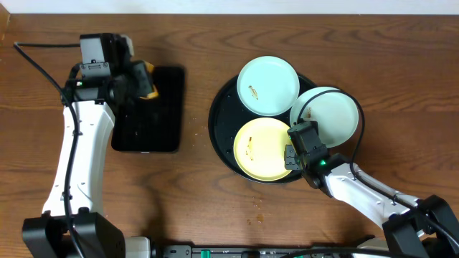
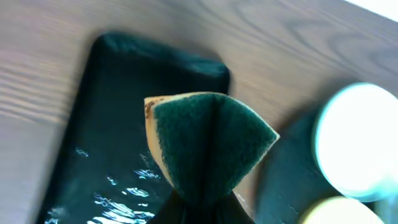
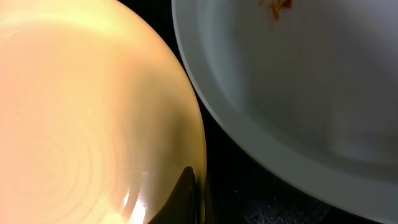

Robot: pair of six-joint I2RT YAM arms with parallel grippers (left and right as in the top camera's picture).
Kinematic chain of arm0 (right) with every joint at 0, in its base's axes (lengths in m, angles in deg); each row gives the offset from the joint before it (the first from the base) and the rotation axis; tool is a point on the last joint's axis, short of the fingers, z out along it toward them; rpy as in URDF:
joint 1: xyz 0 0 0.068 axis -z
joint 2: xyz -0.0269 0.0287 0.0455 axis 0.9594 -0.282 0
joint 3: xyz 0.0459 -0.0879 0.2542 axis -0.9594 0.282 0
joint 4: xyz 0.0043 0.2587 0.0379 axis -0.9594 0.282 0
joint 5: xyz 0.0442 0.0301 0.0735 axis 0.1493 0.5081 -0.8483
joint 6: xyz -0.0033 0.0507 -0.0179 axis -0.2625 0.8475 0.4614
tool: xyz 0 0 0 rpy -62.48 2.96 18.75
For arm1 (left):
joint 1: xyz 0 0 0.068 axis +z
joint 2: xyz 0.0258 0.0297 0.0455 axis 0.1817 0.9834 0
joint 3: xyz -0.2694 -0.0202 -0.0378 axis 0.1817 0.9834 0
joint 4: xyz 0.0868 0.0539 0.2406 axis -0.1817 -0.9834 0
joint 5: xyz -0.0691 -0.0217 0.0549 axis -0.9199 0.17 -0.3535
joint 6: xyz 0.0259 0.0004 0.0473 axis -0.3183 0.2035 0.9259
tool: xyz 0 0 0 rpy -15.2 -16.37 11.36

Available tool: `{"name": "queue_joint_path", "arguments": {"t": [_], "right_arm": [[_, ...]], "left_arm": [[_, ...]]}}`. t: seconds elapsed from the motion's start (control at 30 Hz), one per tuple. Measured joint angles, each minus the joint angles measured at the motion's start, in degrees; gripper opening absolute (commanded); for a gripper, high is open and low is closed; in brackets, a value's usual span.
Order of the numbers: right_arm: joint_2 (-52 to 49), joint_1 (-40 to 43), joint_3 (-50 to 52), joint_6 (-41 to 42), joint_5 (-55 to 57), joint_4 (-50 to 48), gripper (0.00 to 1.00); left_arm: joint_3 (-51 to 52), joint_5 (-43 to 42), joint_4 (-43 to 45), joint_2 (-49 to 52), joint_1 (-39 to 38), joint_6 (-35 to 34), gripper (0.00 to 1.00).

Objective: Clean dirty plates on tray and stack at the side
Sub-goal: 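Scrub the yellow plate surface with the sponge in the left gripper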

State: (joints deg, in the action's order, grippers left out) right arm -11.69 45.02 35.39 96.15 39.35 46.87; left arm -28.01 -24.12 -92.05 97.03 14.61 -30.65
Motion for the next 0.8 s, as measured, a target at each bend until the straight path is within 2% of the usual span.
{"name": "queue_joint_path", "arguments": {"t": [0.1, 0.23, 0.53, 0.8], "right_arm": [[0.00, 0.00, 0.00, 0.00, 0.00, 0.00, 0.01], [0.02, 0.00, 0.00, 0.00, -0.02, 0.00, 0.01], [0.02, 0.00, 0.00, 0.00, -0.02, 0.00, 0.01], [0.00, 0.00, 0.00, 0.00, -0.02, -0.02, 0.01]], "left_arm": [[-1.27, -3.82, -4.13, 0.00, -2.56, -0.94, 0.08], [-1.33, -5.81, -6.25, 0.37, -9.86, -0.61, 0.07], [-1.33, -2.51, -5.09, 7.21, -29.03, -0.50, 0.07], [-1.31, -1.75, -2.97, 17.55, -36.15, -0.48, 0.08]]}}
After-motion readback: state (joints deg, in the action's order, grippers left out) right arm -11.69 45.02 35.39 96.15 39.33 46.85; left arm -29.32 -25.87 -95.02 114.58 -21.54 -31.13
